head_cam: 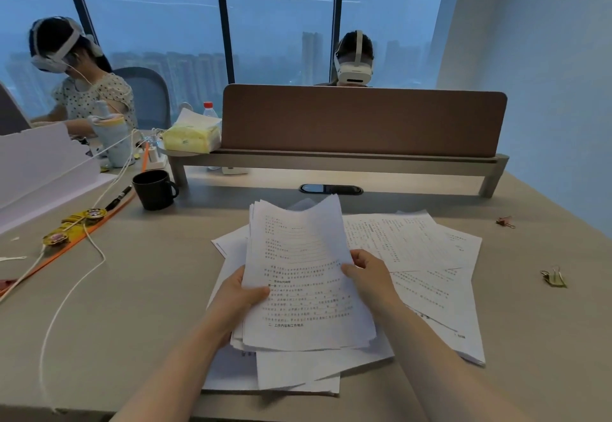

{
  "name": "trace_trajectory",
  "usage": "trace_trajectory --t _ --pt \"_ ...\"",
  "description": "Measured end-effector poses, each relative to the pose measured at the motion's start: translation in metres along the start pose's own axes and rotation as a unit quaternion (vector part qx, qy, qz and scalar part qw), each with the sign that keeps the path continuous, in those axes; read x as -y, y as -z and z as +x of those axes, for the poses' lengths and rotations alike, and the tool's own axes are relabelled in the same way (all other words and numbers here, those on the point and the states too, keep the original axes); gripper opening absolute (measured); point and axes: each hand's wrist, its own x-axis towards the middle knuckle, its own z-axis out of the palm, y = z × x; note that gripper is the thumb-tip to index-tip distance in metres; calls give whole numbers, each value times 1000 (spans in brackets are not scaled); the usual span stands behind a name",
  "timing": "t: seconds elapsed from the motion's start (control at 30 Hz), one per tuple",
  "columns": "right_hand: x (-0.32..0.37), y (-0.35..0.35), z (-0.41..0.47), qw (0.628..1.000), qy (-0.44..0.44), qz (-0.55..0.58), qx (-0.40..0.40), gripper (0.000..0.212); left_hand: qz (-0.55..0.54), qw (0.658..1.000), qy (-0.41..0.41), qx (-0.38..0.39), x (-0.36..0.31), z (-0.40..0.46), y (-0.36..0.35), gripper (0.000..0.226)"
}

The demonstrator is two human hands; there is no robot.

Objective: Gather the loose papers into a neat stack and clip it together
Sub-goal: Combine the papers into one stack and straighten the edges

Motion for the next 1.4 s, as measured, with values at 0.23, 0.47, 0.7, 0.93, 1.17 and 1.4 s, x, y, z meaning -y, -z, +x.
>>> trace_trajectory --t 0.23,0.47,0.7,0.93,1.17,1.4 --pt "-2 32 22 976 70 -197 -68 39 -78 997 -12 -9 -2 10 16 42" --pt "0 32 39 849 80 -518 71 66 -92 992 -28 -79 1 10 22 35" --pt "30 11 63 732 78 -661 149 64 -70 994 -11 -84 4 15 26 36" --pt "19 4 67 733 112 -664 101 34 -58 995 3 -80 8 19 30 36" --pt "14 36 56 734 194 -649 -42 33 -53 996 7 -77 10 22 32 38" --pt "-2 107 45 850 150 -493 -107 40 -92 992 7 -83 11 21 32 42"
